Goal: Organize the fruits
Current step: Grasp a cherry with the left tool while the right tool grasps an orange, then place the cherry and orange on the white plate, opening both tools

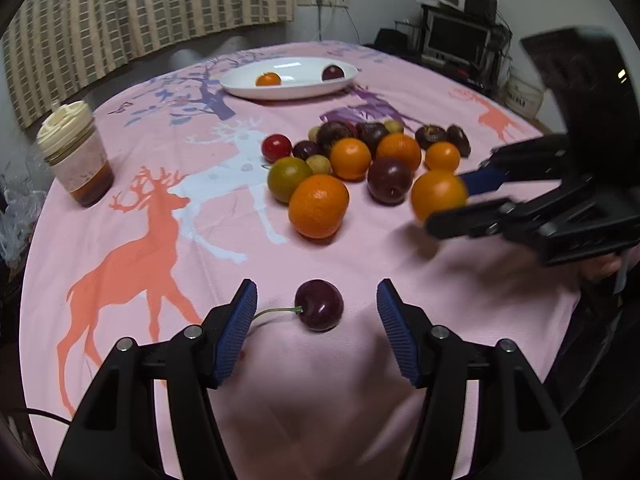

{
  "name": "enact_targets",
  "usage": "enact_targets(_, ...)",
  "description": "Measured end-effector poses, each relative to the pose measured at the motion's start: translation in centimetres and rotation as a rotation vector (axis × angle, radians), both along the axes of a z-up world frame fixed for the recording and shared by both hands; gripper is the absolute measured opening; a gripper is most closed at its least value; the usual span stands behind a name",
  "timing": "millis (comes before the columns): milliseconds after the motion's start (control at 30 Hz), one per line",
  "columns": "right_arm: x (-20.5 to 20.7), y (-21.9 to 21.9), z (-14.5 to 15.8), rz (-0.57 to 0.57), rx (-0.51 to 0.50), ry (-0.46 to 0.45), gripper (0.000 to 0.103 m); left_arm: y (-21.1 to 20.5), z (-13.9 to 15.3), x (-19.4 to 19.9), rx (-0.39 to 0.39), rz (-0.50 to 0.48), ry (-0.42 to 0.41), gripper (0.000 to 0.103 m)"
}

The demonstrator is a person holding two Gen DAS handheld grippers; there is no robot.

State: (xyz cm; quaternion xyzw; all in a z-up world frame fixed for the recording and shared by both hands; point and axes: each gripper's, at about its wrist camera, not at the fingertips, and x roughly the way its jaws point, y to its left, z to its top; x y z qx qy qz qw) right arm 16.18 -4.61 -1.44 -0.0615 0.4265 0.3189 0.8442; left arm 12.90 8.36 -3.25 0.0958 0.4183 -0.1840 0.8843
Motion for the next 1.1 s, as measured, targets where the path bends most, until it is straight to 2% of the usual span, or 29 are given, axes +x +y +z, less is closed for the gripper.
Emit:
enact_targets(33, -0.2, -0.4, 0.2, -0.006, 0.004, -0.005, 0.038, -0.3, -0.5, 0.4, 0.03, 0.0, 0.014, 0.061)
enact_targets(100, -0.5, -1.0, 0.3, -0.009, 0.02, -0.01, 0.038, -0.8, -1.2, 0.7, 0.07, -0.002, 0.038, 0.048)
enact_targets(133, -0.6, -1.3, 0.4, -0.009, 0.026, -0.01, 0.038, -0.9, -1.5, 0.7, 0.078, -0.007, 0.048, 0.046)
enact_targets(200, -0.5, -1.7, 0.4, -0.014, 0.029, -0.004, 0.038, -1.1, -1.8, 0.9, 0.072, -0.023, 0.07, 0.035)
enact_targets(333, -0.5, -2.9, 0.8, -0.026, 0.041, -0.014, 0.038, -1.4, -1.7, 1.0, 0.085, -0.007, 0.069, 0.027)
enact_targets(367, -0.5, -3.2, 1.0, -0.032, 0.045, -0.017, 0.038, -1.4, -1.7, 1.0, 0.087, -0.002, 0.068, 0.022)
enact_targets(633, 0.6, -5.6, 1.0, -0.085, 0.093, -0.001, 0.038, -0.6, -0.2, 1.5, 0.006, 0.035, 0.039, 0.022)
enact_targets(767, 1.3, -6.7, 1.9, -0.098, 0.126, -0.002, 0.038, 0.0, 2.0, 2.3, -0.045, 0.028, 0.017, 0.022)
enact_targets(833, 2.6, -7.6, 3.2, -0.125, 0.149, -0.027, 0.038, -0.2, 3.7, 3.9, -0.067, 0.011, 0.006, 0.022)
enact_targets(933, 6.7, -9.3, 5.2, -0.186, 0.173, -0.07, 0.038, -1.2, 6.2, 9.1, -0.093, 0.006, -0.004, 0.022)
enact_targets(1033, 12.3, -10.7, 6.0, -0.265, 0.171, -0.104, 0.038, -2.9, 7.8, 16.3, -0.087, 0.024, -0.038, 0.022)
enact_targets(1100, 16.5, -11.2, 6.0, -0.312, 0.163, -0.103, 0.038, -4.1, 8.1, 21.7, -0.101, 0.038, -0.03, 0.022)
